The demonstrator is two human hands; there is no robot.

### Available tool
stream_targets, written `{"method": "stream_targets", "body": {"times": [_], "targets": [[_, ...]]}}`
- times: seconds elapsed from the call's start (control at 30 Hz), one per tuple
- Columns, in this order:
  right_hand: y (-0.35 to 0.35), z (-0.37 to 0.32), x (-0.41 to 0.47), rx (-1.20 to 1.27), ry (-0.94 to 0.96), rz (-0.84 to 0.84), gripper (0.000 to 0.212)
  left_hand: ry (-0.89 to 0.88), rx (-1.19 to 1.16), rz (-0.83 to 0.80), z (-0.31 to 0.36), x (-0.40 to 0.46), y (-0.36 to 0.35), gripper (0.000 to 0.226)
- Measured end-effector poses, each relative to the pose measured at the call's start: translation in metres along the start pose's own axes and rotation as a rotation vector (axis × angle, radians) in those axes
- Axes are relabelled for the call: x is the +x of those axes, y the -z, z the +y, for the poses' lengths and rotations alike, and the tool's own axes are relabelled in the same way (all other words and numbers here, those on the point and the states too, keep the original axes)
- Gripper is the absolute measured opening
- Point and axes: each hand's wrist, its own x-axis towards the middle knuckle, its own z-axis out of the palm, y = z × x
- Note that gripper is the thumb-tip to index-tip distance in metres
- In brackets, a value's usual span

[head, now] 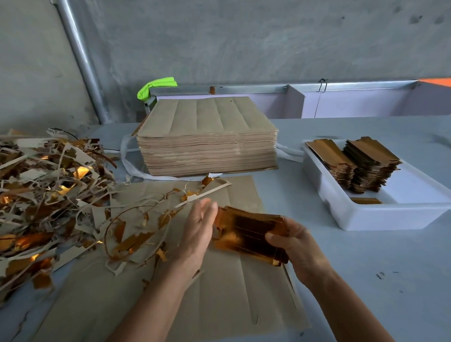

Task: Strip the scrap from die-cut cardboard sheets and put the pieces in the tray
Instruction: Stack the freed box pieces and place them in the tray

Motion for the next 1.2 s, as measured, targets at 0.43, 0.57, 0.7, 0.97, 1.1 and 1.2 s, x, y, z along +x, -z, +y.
{"method": "stream_targets", "body": {"times": [0.43,0.57,0.7,0.97,1.1,1.2], "targets": [[-0.029,0.013,-0.002,-0.022,0.135,0.29,0.065,-0.092,-0.091,0.181,-0.019,-0.014,-0.027,0.034],[-0.029,0.016,0.003,-0.028,0.097,0.378,0.053,-0.072,-0.127,0.163,-0.023,-0.015,-0.022,0.033],[-0.032,0.019,0.004,0.007,0.069,0.372,0.044,-0.052,-0.18,0.158,-0.021,-0.017,-0.026,0.034],[-0.034,0.02,0.001,-0.021,0.168,0.343,0.052,-0.044,-0.233,0.169,-0.023,-0.02,-0.026,0.037],[-0.037,0.02,0.003,-0.009,0.16,0.352,0.057,-0.032,-0.266,0.182,-0.025,-0.018,-0.027,0.032],[-0.037,0.022,0.003,-0.012,0.168,0.337,0.056,-0.068,-0.285,0.183,-0.024,-0.018,-0.025,0.027]]}}
